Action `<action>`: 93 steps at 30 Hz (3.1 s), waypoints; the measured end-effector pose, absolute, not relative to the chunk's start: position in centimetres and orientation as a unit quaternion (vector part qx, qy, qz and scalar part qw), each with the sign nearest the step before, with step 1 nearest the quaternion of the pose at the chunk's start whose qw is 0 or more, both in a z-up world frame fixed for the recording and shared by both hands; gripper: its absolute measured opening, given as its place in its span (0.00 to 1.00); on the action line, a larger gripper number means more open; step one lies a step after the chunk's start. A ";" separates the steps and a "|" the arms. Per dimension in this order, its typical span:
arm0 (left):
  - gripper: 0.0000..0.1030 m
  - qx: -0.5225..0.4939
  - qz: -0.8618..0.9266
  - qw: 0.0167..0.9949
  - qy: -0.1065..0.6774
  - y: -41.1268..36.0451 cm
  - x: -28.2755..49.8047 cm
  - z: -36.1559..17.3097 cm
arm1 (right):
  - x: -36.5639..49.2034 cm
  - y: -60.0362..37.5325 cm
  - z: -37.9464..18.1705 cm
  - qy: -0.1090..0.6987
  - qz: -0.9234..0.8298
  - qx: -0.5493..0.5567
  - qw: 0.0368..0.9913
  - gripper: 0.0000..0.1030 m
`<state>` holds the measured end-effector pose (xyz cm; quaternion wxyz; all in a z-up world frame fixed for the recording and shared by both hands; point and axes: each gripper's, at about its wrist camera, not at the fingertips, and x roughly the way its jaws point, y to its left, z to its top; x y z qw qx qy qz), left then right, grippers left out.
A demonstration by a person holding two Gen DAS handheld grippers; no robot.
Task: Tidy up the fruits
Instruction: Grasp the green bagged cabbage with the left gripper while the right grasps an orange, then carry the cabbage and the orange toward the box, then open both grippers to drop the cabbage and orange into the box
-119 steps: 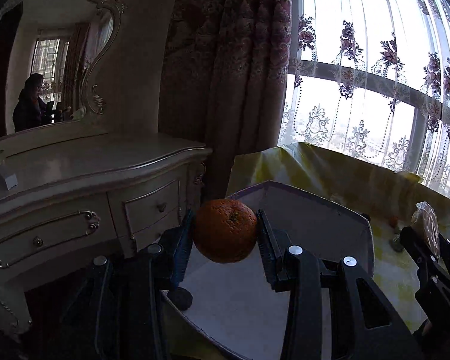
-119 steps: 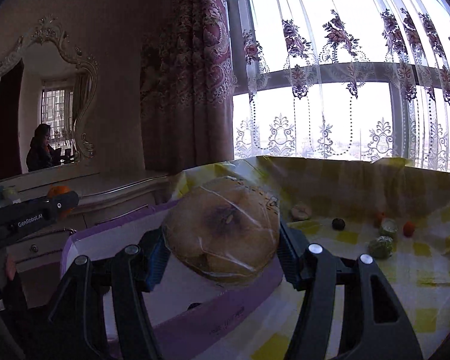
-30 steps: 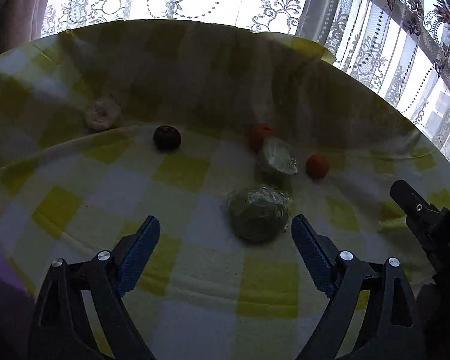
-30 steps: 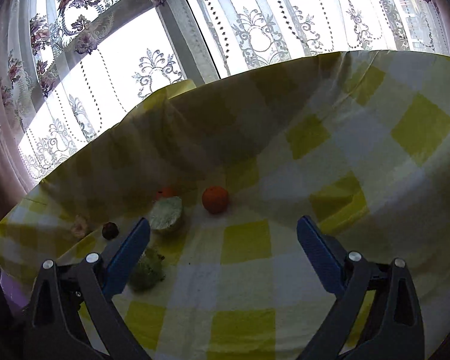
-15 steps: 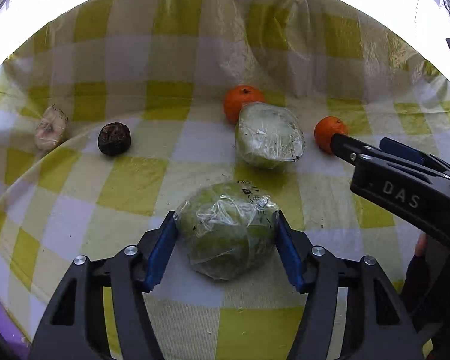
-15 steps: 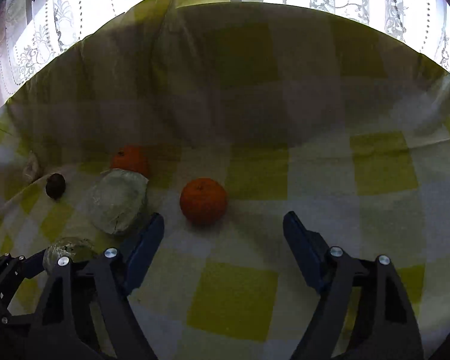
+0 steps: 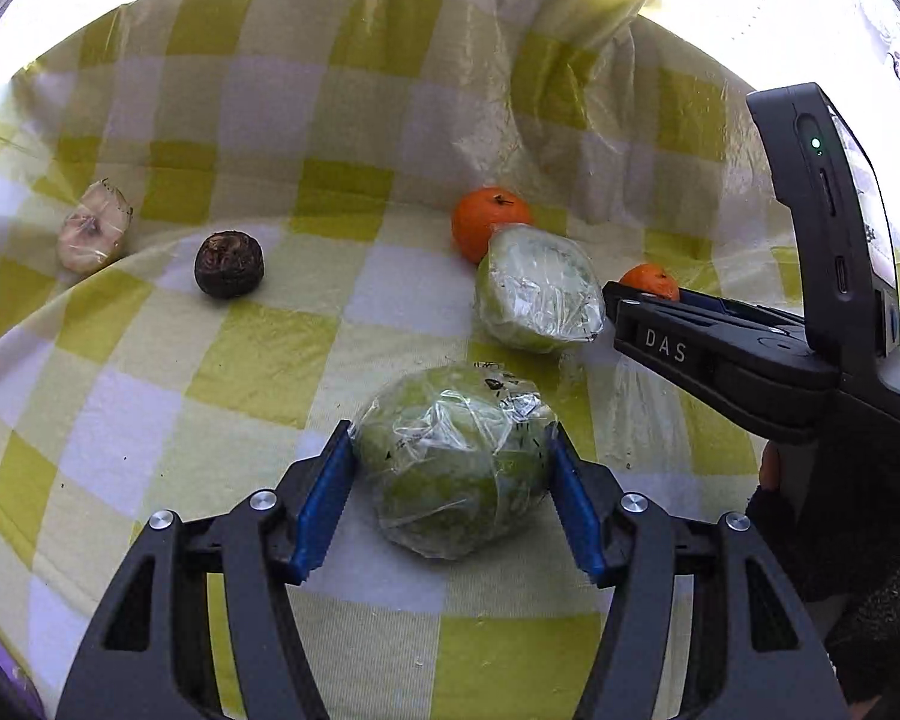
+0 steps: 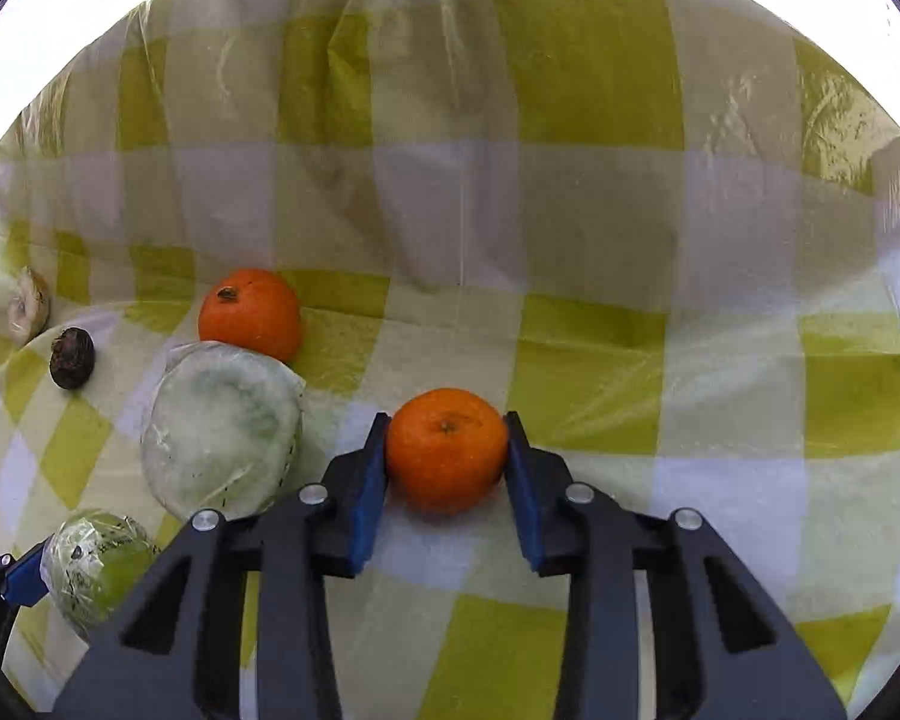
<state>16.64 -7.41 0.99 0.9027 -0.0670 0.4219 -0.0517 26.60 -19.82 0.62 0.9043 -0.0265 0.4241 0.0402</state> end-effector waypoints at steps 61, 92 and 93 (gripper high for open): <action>0.58 -0.100 0.100 0.975 0.172 5.2 -16.9 12.0 | -11.0 -10.8 7.7 0.191 0.180 0.100 0.960 0.34; 0.58 -0.110 0.261 0.933 0.221 22.0 -22.6 15.2 | -16.9 9.9 13.5 0.175 0.347 -0.089 0.917 0.34; 0.58 -0.108 0.262 0.930 0.236 22.4 -22.2 14.9 | -16.7 10.7 13.2 0.189 0.349 -0.105 0.912 0.34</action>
